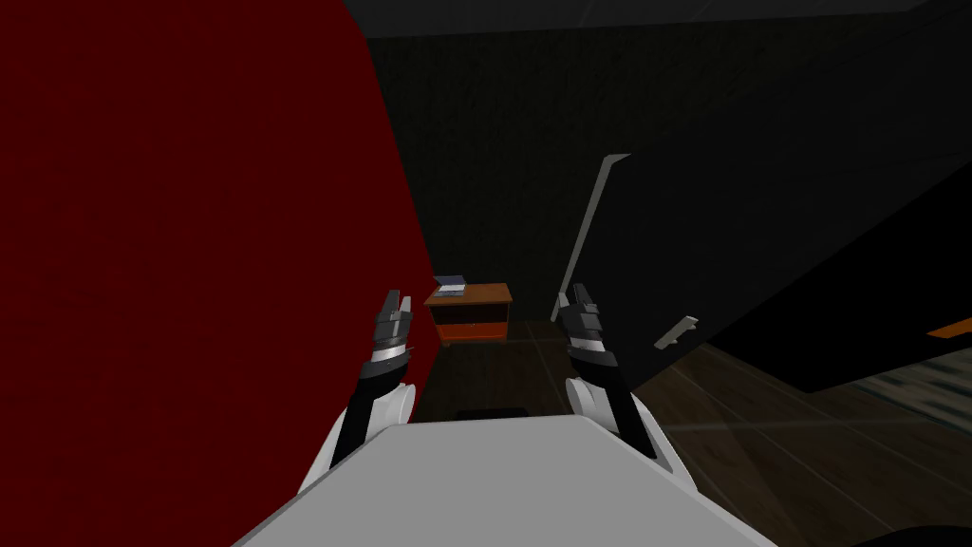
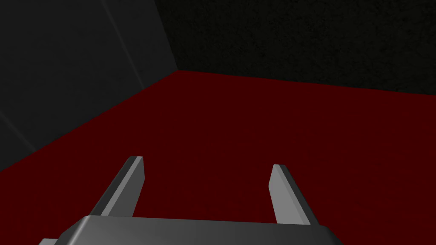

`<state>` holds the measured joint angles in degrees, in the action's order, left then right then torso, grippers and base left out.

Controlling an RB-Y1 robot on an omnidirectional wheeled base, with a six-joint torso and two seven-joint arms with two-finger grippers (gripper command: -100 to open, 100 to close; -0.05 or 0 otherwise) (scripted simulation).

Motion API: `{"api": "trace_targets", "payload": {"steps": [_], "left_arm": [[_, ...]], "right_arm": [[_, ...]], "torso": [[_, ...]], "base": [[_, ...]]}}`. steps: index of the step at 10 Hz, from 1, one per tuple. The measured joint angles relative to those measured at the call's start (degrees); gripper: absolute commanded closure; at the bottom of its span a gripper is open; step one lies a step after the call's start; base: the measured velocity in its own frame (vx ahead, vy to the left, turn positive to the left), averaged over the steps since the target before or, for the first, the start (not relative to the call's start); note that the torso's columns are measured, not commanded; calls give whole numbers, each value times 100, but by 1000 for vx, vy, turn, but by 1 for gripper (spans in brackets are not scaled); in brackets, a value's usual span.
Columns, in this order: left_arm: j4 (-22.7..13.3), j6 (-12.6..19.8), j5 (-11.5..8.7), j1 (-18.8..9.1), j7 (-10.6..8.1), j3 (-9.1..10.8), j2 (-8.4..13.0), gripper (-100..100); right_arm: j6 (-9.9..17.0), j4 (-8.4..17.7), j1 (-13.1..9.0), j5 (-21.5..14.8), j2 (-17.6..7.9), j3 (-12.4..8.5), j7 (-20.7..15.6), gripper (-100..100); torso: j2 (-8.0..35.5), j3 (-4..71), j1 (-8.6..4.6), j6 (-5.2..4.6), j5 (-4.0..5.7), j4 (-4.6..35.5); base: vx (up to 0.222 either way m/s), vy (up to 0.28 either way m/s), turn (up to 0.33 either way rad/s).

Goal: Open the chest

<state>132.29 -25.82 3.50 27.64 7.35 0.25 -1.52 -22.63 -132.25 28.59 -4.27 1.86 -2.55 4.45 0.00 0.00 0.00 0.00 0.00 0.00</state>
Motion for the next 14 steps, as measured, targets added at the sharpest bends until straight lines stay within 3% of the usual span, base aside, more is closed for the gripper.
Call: {"api": "trace_targets", "payload": {"steps": [2,9,10,11,14], "left_arm": [[0,0,0,0,0,0,0,0],[2,-1,0,0,0,0,0,0],[2,-1,0,0,0,0,0,-100],[-48,-21,2,-10,-1,9,137,-100],[-294,-145,34,-51,8,21,602,-100]], "right_arm": [[0,0,0,0,0,0,0,0],[-1,-2,0,0,0,0,0,0],[-1,-2,0,0,0,0,0,0],[0,0,0,0,0,0,0,0],[0,1,1,0,0,0,0,0]], "torso": [[597,1200,0,0,0,600],[3539,7073,0,0,0,3537],[3962,7919,0,0,0,3960],[4151,8316,1,0,0,4148],[4216,8463,-5,0,1,4223]], "base": [[0,0,0],[0,0,0],[19,-4,-2],[35,-1,-4],[67,-11,-6]]}}
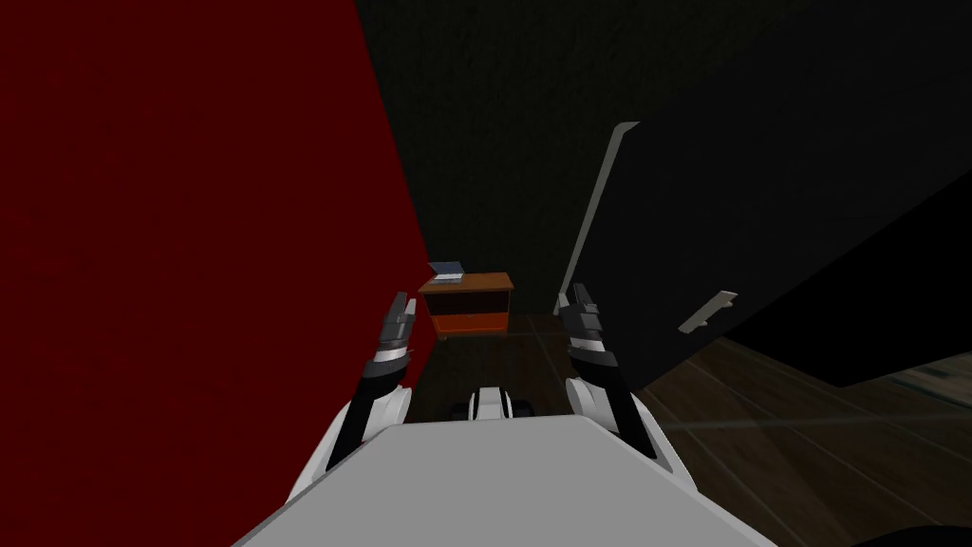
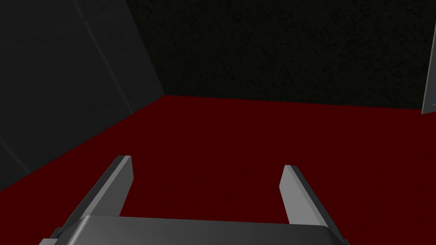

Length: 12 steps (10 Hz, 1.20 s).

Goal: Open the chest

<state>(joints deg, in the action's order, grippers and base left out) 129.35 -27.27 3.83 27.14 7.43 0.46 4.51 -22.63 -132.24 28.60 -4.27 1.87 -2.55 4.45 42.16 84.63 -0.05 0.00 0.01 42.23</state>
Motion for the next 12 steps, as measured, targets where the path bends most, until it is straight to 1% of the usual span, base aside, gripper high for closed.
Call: {"api": "trace_targets", "payload": {"steps": [2,3,5,7,9,11,12], "left_arm": [[-288,-137,14,-63,-7,52,256,-100],[-405,-225,46,-37,7,31,328,-100],[-741,-431,71,-107,5,91,485,-100],[-997,-576,96,-137,8,110,537,-100],[-1316,-825,142,-145,21,140,592,-100],[-1623,-955,164,-244,22,181,629,-100],[-1800,-1080,178,-264,14,216,659,-100]], "right_arm": [[0,0,0,0,0,0,0,0],[0,0,0,0,0,0,0,0],[0,0,1,0,0,0,0,0],[0,0,0,0,0,0,0,0],[0,0,1,0,0,0,0,0],[0,0,0,0,0,0,0,0],[0,0,0,0,0,0,0,0]], "torso": [[4,0,10,0,-2,2],[10,-4,7,1,-2,4],[10,-4,-1,0,1,4],[24,-13,5,0,-1,9],[0,2,5,0,-1,2],[15,-8,4,0,-1,6],[9,-4,7,1,-2,4]], "base": [[101,5,-8],[112,-10,-8],[101,-16,-6],[86,-7,-9],[113,-10,-7],[106,-6,-11],[94,-9,-4]]}}
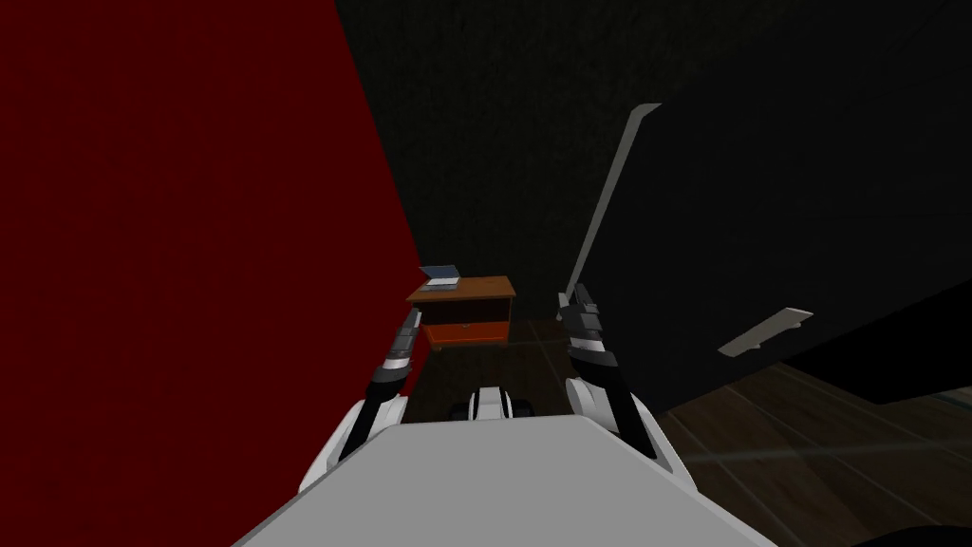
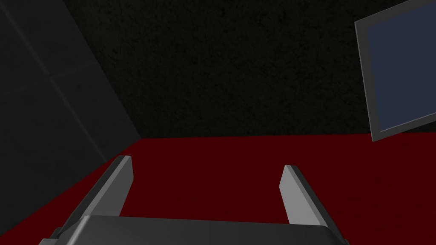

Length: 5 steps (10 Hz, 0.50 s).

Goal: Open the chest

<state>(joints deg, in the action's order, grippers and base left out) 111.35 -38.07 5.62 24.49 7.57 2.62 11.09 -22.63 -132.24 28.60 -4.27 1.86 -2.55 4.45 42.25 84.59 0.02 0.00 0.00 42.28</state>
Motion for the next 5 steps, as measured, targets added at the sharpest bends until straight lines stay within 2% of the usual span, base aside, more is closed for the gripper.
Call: {"api": "trace_targets", "payload": {"steps": [5], "left_arm": [[-765,-464,85,-91,14,74,39,-100]], "right_arm": [[0,0,0,0,0,0,0,0]], "torso": [[8,-4,-2,0,0,2]], "base": [[102,-7,-8]]}}
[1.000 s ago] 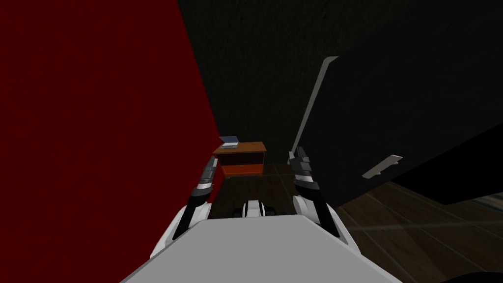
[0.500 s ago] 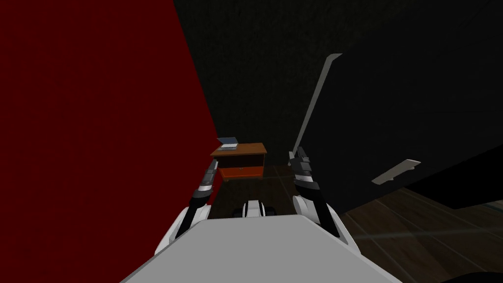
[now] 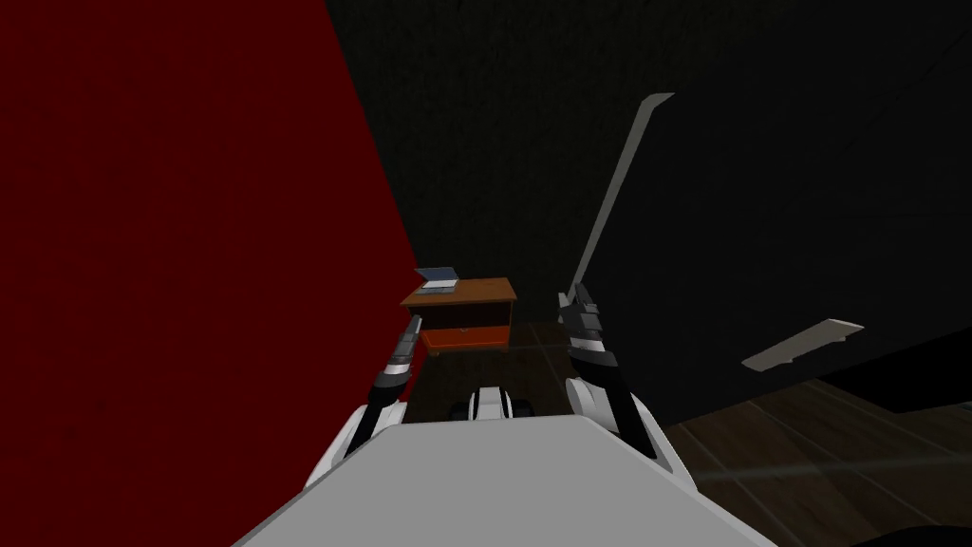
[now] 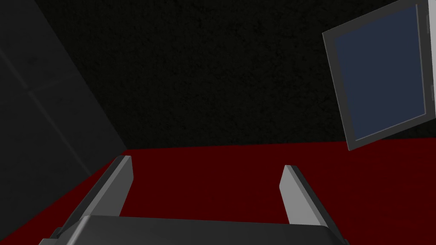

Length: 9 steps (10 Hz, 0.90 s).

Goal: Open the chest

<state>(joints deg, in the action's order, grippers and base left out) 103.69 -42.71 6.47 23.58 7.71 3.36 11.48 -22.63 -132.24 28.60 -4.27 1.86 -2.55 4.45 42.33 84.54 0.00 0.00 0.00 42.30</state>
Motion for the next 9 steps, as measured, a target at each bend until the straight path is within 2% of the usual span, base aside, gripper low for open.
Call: {"api": "trace_targets", "payload": {"steps": [9], "left_arm": [[-1323,-757,125,-157,10,134,4,-100]], "right_arm": [[0,0,0,0,0,0,0,0]], "torso": [[-7,6,3,0,-1,-3]], "base": [[96,-6,-8]]}}
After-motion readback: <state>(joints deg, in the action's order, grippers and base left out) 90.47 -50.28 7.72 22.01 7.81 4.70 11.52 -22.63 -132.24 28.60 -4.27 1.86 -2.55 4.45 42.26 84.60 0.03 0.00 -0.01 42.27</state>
